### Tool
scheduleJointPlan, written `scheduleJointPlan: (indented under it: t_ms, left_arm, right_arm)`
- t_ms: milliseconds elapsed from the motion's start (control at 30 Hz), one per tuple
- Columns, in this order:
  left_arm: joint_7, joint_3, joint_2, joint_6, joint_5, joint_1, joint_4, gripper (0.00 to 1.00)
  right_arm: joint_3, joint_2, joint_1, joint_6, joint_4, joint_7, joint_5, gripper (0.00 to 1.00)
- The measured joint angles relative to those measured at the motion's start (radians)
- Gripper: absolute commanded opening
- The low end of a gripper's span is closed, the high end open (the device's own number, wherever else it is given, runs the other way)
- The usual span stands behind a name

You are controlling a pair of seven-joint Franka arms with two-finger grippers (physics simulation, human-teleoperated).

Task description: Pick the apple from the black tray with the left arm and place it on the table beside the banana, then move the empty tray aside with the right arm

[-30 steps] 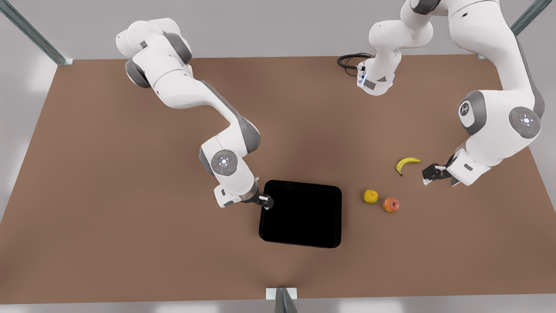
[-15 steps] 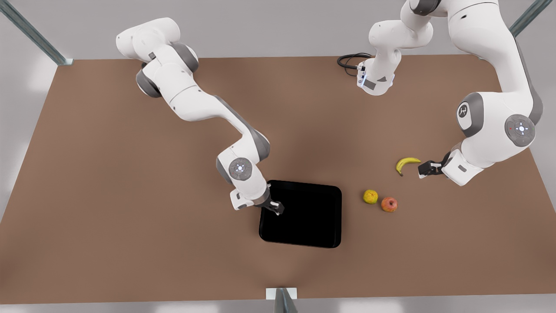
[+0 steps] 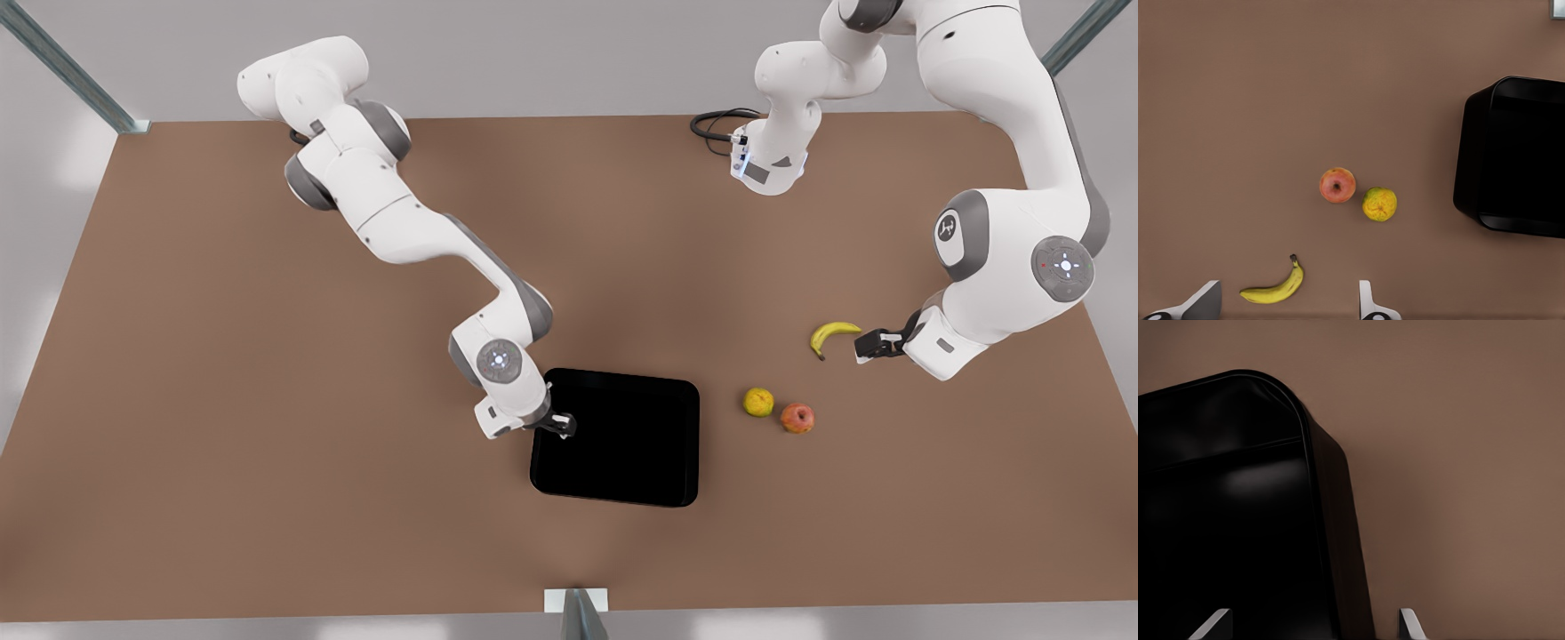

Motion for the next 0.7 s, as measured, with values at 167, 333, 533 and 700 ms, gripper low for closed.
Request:
scheduleJointPlan:
  t_ms: [167, 333, 533, 700]
  left_arm:
    - [-0.005, 0.000, 0.000, 0.000, 0.000, 0.000, -0.001, 1.00]
    - [-0.009, 0.000, 0.000, -0.001, 0.000, 0.000, -0.002, 1.00]
    - [-0.012, 0.000, 0.000, -0.001, 0.000, 0.000, -0.002, 1.00]
    - [-0.015, 0.000, 0.000, -0.001, 0.000, 0.000, -0.003, 1.00]
  right_arm:
    - [0.002, 0.001, -0.003, 0.002, 0.000, -0.031, 0.007, 0.51]
    - [0.014, 0.000, -0.006, 0.000, 0.001, -0.052, 0.011, 0.27]
    - [0.033, -0.008, -0.013, -0.002, 0.001, -0.077, 0.017, 0.14]
    - [0.062, -0.043, -0.024, -0.022, 0.003, -0.097, 0.022, 0.09]
